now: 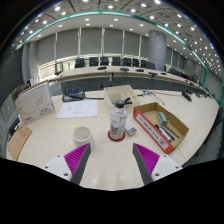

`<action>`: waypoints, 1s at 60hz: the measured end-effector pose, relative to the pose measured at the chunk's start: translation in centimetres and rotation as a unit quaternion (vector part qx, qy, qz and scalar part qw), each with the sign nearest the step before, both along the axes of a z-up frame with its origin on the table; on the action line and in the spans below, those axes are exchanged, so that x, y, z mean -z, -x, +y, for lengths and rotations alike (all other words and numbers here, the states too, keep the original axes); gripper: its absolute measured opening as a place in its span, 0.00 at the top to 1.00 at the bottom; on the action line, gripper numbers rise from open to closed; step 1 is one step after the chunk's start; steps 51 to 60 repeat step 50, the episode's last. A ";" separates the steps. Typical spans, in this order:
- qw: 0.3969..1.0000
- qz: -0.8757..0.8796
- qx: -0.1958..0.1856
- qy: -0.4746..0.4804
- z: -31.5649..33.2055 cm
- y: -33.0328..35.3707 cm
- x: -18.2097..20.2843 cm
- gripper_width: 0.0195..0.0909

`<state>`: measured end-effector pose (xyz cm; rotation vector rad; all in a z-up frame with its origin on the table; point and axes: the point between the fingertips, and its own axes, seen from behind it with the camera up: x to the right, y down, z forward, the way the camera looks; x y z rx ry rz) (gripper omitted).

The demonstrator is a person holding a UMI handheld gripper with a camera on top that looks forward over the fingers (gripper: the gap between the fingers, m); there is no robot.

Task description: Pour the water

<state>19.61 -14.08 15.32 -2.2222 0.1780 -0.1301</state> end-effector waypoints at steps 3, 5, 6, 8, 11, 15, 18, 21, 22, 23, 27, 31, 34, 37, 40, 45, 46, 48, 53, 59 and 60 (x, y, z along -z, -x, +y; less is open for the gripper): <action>1.000 0.003 0.006 0.005 -2.6 1.2 -1.3 0.06; 1.000 0.006 0.005 0.004 -4.1 2.1 -2.4 0.06; 1.000 0.008 0.006 0.003 -4.9 2.6 -2.8 0.06; 1.000 0.008 0.005 0.003 -6.2 3.4 -3.6 0.06; 1.000 0.003 0.007 0.003 -8.5 4.2 -4.6 0.06; 1.000 -0.007 0.010 0.004 -11.1 5.0 -5.7 0.07; 1.000 -0.013 0.012 0.006 -12.6 5.5 -6.4 0.07; 1.000 -0.019 0.011 0.003 -13.9 6.1 -6.7 0.07; 1.000 -0.021 0.010 0.003 -14.2 6.3 -6.7 0.07; 1.000 -0.022 0.010 0.001 -14.5 6.4 -6.9 0.07; 0.999 -0.032 0.014 -0.001 -15.5 6.6 -7.4 0.06; 0.999 -0.029 0.016 -0.002 -16.3 6.9 -7.6 0.07; 1.000 -0.028 0.013 -0.003 -16.8 7.2 -7.7 0.06; 0.999 -0.042 0.012 -0.003 -17.1 7.0 -7.6 0.06; 0.999 -0.048 0.011 0.004 -17.5 7.0 -7.4 0.06; 0.999 -0.049 0.009 0.004 -17.8 6.9 -7.4 0.06; 0.999 -0.051 0.009 0.004 -17.8 6.8 -7.5 0.06; 0.999 -0.053 0.010 0.003 -17.8 6.7 -7.5 0.07; 0.999 -0.053 0.012 0.001 -17.7 6.6 -7.5 0.07; 0.999 -0.053 0.012 0.001 -17.7 6.6 -7.5 0.07; 0.999 -0.053 0.012 0.001 -17.7 6.6 -7.5 0.07</action>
